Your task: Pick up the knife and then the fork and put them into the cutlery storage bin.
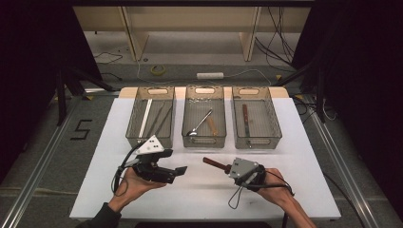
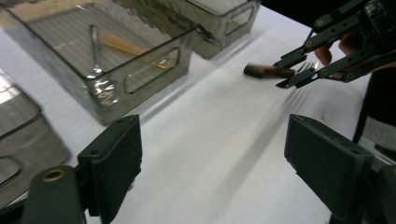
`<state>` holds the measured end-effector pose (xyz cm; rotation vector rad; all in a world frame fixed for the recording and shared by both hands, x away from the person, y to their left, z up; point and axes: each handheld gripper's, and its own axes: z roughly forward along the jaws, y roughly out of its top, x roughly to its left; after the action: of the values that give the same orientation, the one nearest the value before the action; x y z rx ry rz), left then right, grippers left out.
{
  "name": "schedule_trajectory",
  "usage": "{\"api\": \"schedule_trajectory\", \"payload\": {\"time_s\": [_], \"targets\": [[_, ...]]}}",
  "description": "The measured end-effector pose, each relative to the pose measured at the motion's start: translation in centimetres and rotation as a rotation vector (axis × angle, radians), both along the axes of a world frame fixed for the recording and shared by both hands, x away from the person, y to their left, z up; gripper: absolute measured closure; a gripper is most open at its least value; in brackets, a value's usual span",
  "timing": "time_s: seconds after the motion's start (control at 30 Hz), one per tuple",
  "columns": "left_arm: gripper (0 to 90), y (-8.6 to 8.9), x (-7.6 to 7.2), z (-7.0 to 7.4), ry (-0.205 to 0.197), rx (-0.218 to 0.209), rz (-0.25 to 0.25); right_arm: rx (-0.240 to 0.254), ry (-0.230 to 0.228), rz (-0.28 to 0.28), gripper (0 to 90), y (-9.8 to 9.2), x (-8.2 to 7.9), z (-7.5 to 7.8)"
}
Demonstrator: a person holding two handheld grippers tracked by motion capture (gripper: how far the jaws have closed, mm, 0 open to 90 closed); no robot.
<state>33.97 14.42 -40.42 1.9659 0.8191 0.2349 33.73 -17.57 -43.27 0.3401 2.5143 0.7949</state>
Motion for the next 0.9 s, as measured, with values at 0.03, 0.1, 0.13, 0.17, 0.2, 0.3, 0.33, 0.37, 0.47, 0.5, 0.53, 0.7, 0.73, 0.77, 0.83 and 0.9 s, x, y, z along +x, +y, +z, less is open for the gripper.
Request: {"api": "schedule_trajectory", "payload": {"time_s": [0.03, 0.1, 0.13, 0.17, 0.2, 0.3, 0.33, 0.37, 0.47, 0.5, 0.53, 0.7, 0.73, 0.77, 0.83, 0.9], "targets": [[18.4, 0.3, -0.1, -0.1, 0.0, -0.008, 0.014, 0.011, 0.007, -0.015, 78.3, -0.2, 0.2, 0.2], [18.4, 0.8, -0.3, -0.4, -0.018, -0.018, 0.035, 0.03, 0.023, -0.04, 78.3, -0.5, 0.5, 0.5], [18.4, 1.1, -0.4, -0.5, -0.027, -0.022, 0.047, 0.044, 0.032, -0.049, 78.3, -0.7, 0.8, 0.7], [18.4, 1.3, -0.5, -0.6, -0.034, -0.029, 0.057, 0.06, 0.045, -0.062, 78.3, -0.9, 1.0, 0.9], [18.4, 1.5, -0.5, -0.6, -0.039, -0.036, 0.064, 0.071, 0.057, -0.08, 78.3, -1.1, 1.3, 1.0], [18.4, 1.9, -0.7, -0.8, -0.058, -0.038, 0.077, 0.097, 0.076, -0.116, 78.3, -1.7, 2.0, 1.6], [18.2, 2.0, -0.8, -0.9, -0.061, -0.04, 0.079, 0.112, 0.082, -0.13, 78.3, -2.0, 2.3, 1.8], [18.2, 2.1, -0.8, -0.9, -0.061, -0.04, 0.08, 0.13, 0.095, -0.149, 78.2, -2.3, 2.7, 2.1], [18.0, 2.3, -1.0, -1.1, -0.076, -0.018, 0.095, 0.174, 0.117, -0.182, 78.2, -2.9, 3.5, 2.9], [17.7, 2.3, -1.0, -1.2, -0.079, -0.012, 0.097, 0.192, 0.125, -0.191, 78.3, -3.1, 3.8, 3.1], [17.5, 2.4, -1.0, -1.2, -0.081, -0.011, 0.099, 0.205, 0.131, -0.202, 78.2, -3.3, 4.2, 3.3], [17.1, 2.7, -1.3, -1.2, -0.1, -0.024, 0.115, 0.249, 0.17, -0.248, 78.2, -3.9, 5.8, 4.2], [17.0, 2.7, -1.3, -1.2, -0.102, -0.025, 0.114, 0.254, 0.17, -0.256, 78.2, -4.0, 6.1, 4.4], [17.0, 2.8, -1.3, -1.2, -0.106, -0.024, 0.117, 0.258, 0.174, -0.264, 78.2, -4.1, 6.3, 4.5], [17.0, 3.0, -1.4, -1.2, -0.107, -0.027, 0.124, 0.272, 0.181, -0.282, 78.2, -4.2, 6.9, 4.8], [16.9, 3.1, -1.5, -1.2, -0.109, -0.032, 0.126, 0.283, 0.187, -0.293, 78.2, -4.4, 7.5, 5.1]]}}
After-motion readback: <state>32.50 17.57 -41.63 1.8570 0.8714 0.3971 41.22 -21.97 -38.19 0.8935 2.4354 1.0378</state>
